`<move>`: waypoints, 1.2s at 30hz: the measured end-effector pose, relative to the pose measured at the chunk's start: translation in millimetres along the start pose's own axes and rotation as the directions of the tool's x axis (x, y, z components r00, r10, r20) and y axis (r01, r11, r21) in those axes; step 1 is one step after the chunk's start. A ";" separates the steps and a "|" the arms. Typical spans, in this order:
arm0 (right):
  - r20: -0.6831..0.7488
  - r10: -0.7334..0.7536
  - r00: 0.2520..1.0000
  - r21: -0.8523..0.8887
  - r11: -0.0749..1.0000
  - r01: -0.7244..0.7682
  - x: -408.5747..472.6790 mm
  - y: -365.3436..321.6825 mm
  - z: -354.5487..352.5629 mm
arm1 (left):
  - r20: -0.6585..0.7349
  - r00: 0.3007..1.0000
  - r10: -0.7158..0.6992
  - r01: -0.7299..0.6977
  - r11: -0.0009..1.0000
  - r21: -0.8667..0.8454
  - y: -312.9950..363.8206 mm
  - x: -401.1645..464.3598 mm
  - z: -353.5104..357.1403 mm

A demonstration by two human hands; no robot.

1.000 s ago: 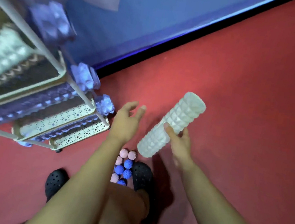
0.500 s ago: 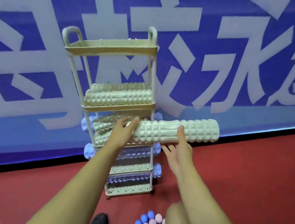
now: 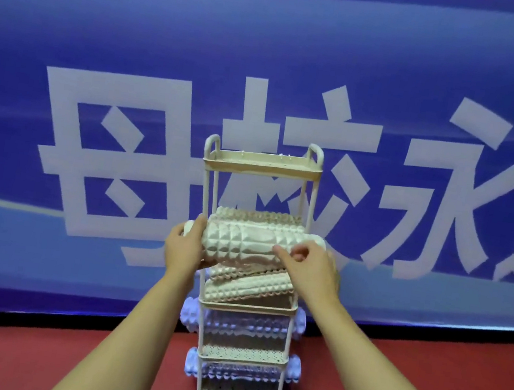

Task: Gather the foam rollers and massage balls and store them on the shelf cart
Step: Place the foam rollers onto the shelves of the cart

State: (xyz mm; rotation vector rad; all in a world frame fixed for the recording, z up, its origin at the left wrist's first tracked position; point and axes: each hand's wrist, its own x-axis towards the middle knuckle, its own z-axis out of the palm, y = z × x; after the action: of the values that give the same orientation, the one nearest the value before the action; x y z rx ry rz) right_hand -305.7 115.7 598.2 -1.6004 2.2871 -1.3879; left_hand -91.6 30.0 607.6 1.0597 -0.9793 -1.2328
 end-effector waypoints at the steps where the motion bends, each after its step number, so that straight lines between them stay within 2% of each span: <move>1: 0.020 -0.147 0.989 -0.125 0.981 0.148 10.9 -1.2 -2.9 | 0.003 1.000 -0.006 0.006 1.000 -0.005 3.1 2.6 1.6; 3: 0.240 -0.309 0.920 -0.294 0.880 0.373 37.3 0.2 -8.8 | 0.019 1.000 -0.025 0.025 1.000 -0.011 6.6 9.7 8.2; 5: 0.394 -0.355 0.848 -0.384 0.775 0.503 61.0 4.0 -12.6 | 0.041 0.997 -0.058 0.059 0.998 -0.023 7.1 19.5 16.4; 8: 0.410 -0.420 0.809 -0.459 0.672 0.582 88.1 12.1 -12.8 | 0.091 0.992 -0.092 0.095 0.995 -0.021 1.8 40.2 28.6; 11: 0.424 -0.402 0.812 -0.524 0.622 0.582 110.9 13.0 -1.3 | 0.114 0.987 -0.112 0.107 0.993 0.053 -4.9 72.2 37.3; 14: 0.390 -0.303 0.870 -0.625 0.606 0.492 132.2 11.3 20.0 | 0.035 0.996 -0.086 0.073 0.959 0.272 -8.4 112.1 38.8; 18: 0.274 -0.278 0.921 -0.723 0.572 0.388 163.3 -3.5 47.6 | -0.024 0.997 0.070 -0.055 0.923 0.381 -7.8 145.3 37.8; 21: 0.311 -0.250 0.917 -0.733 0.551 0.399 193.9 -16.9 72.5 | 0.031 0.989 0.142 -0.140 0.871 0.471 -15.3 170.0 37.2; 24: 0.387 -0.291 0.875 -0.721 0.496 0.484 222.7 -20.8 99.3 | 0.110 0.981 0.162 -0.196 0.838 0.510 -24.5 192.9 38.7; 27: 0.425 -0.296 0.855 -0.687 0.510 0.518 247.9 -13.7 119.1 | 0.169 0.964 0.205 -0.265 0.801 0.538 -32.6 208.4 45.8; 32: 0.494 -0.162 0.854 -0.620 0.623 0.477 280.6 6.3 135.6 | 0.099 0.951 0.293 -0.286 0.713 0.640 -39.8 223.7 51.1; 36: 0.519 -0.039 0.854 -0.599 0.696 0.397 283.0 29.6 150.1 | 0.097 0.935 0.342 -0.307 0.636 0.708 -37.0 229.1 48.3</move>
State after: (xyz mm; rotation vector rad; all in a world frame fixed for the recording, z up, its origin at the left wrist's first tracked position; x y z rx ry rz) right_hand -390.3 -194.4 612.3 -2.1457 2.4489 -0.0053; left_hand -126.2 -203.5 585.2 1.4120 -1.6070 -0.4940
